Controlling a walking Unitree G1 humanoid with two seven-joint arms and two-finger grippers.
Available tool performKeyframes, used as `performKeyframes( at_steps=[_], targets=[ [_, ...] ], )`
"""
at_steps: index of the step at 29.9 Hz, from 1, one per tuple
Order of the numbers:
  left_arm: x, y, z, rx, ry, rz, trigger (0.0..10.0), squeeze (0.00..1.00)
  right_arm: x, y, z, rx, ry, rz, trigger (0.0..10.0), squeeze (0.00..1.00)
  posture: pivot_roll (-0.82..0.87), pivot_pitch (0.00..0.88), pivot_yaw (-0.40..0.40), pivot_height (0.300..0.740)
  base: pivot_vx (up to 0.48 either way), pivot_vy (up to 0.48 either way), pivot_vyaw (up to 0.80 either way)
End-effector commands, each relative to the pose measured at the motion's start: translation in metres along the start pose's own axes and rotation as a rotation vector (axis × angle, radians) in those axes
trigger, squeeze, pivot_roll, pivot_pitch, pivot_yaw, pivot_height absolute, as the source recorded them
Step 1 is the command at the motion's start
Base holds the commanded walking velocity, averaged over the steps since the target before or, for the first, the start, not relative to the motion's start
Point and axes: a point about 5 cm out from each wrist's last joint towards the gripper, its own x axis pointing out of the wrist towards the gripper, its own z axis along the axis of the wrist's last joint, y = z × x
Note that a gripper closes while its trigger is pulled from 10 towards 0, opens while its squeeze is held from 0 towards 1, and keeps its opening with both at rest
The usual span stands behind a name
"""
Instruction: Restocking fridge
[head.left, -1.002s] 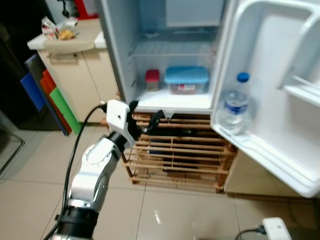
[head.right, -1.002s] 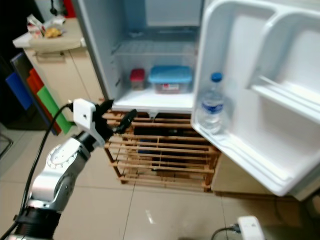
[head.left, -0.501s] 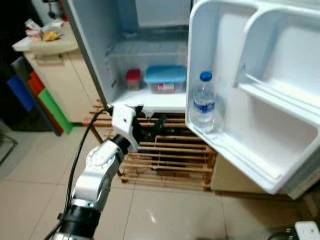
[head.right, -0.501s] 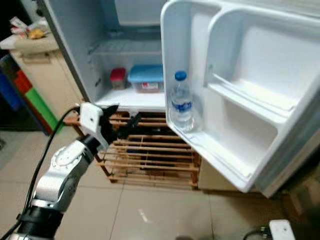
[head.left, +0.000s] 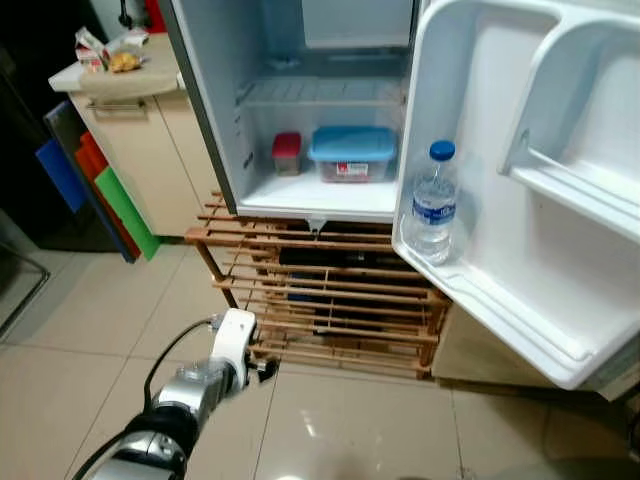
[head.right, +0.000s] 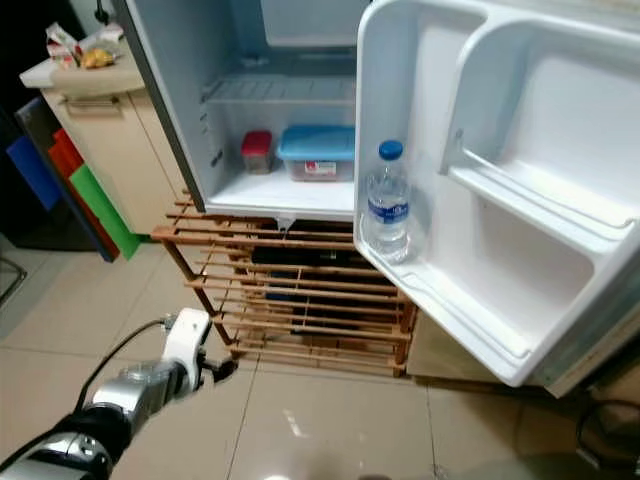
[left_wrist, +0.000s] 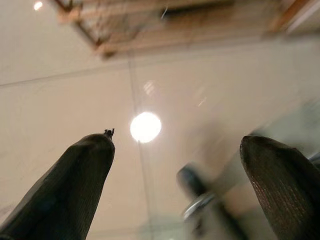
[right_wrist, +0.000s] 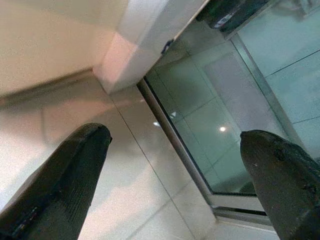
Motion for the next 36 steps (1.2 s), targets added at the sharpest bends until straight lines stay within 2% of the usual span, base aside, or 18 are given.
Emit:
performKeyframes(
  at_steps=[1,2,7,8,10,11,16,17,19,22,23,25,26,27,29,32,34,36],
  targets=[
    [0.0,0.006,-0.019,0.105,0.078,0.07,10.0,0.0,0.0,0.009,0.042,0.083,-0.127,0.066,10.0,0.0,-0.25,0.0,0.108,0.74,0.0,0.0,0.0],
    [0.0,0.006,-0.019,0.105,0.078,0.07,10.0,0.0,0.0,0.009,0.042,0.083,-0.127,0.066,10.0,0.0,-0.25,0.0,0.108,0.74,0.0,0.0,0.0],
    [0.003,-0.005,-0.025,0.229,0.099,0.048,10.0,0.0,-0.011,0.056,0.064,0.05,-0.22,0.295,10.0,0.0,-0.26,0.0,0.095,0.74,0.0,0.0,0.0],
    [0.003,-0.005,-0.025,0.229,0.099,0.048,10.0,0.0,-0.011,0.056,0.064,0.05,-0.22,0.295,10.0,0.0,-0.26,0.0,0.095,0.74,0.0,0.0,0.0],
    [0.005,-0.011,-0.029,0.233,0.109,0.042,10.0,0.0,-0.024,0.084,0.073,0.044,-0.279,0.438,10.0,0.0,-0.27,0.0,0.098,0.74,0.0,0.0,0.0],
    [0.005,-0.011,-0.029,0.233,0.109,0.042,10.0,0.0,-0.024,0.084,0.073,0.044,-0.279,0.438,10.0,0.0,-0.27,0.0,0.098,0.74,0.0,0.0,0.0],
    [0.004,-0.016,-0.045,0.379,0.167,0.02,10.0,0.0,-0.077,0.137,0.086,-0.023,-0.411,0.816,10.0,0.0,-0.28,0.0,0.107,0.74,0.0,0.0,0.0],
    [0.004,-0.016,-0.045,0.379,0.167,0.02,10.0,0.0,-0.077,0.137,0.086,-0.023,-0.411,0.816,10.0,0.0,-0.28,0.0,0.107,0.74,0.0,0.0,0.0],
    [0.003,-0.014,-0.051,0.454,0.196,0.016,10.0,0.0,-0.113,0.153,0.096,-0.045,-0.474,0.993,10.0,0.0,-0.28,0.0,0.111,0.74,0.0,0.0,0.0],
    [0.001,-0.012,-0.067,0.537,0.264,-0.001,10.0,0.0,-0.18,0.169,0.108,-0.068,-0.56,1.308,10.0,0.0,-0.29,0.0,0.111,0.74,0.0,0.0,0.0],
    [0.001,-0.012,-0.067,0.537,0.264,-0.001,10.0,0.0,-0.18,0.169,0.108,-0.068,-0.56,1.308,10.0,0.0,-0.29,0.0,0.111,0.74,0.0,0.0,0.0],
    [-0.001,-0.014,-0.077,0.581,0.306,-0.022,10.0,0.0,-0.217,0.171,0.108,-0.104,-0.603,1.516,10.0,0.0,-0.29,0.0,0.108,0.74,0.0,0.0,0.0],
    [-0.001,-0.014,-0.077,0.581,0.306,-0.022,10.0,0.0,-0.217,0.171,0.108,-0.104,-0.603,1.516,10.0,0.0,-0.29,0.0,0.108,0.74,0.0,0.0,0.0],
    [-0.002,-0.015,-0.083,0.599,0.328,-0.033,10.0,0.0,-0.235,0.168,0.108,-0.116,-0.624,1.618,10.0,0.0,-0.29,0.0,0.104,0.74,0.0,0.0,0.0],
    [-0.001,-0.019,-0.086,0.59,0.331,-0.038,10.0,0.0,-0.23,0.166,0.109,-0.101,-0.606,1.604,10.0,0.0,-0.29,0.0,0.101,0.74,0.0,0.0,0.0],
    [-0.006,0.001,-0.08,0.576,0.328,-0.023,10.0,0.0,-0.205,0.165,0.105,-0.12,-0.521,1.48,10.0,0.0,-0.28,0.0,0.097,0.74,0.0,0.0,0.0],
    [-0.006,0.005,-0.073,0.557,0.3,-0.012,10.0,0.0,-0.189,0.164,0.102,-0.136,-0.484,1.377,10.0,0.0,-0.27,0.0,0.096,0.74,0.0,0.0,0.0],
    [-0.004,0.01,-0.056,0.503,0.227,0.051,10.0,0.0,-0.167,0.162,0.106,-0.151,-0.495,1.175,10.0,0.0,-0.27,0.0,0.095,0.74,0.0,0.0,0.0]
  ],
)
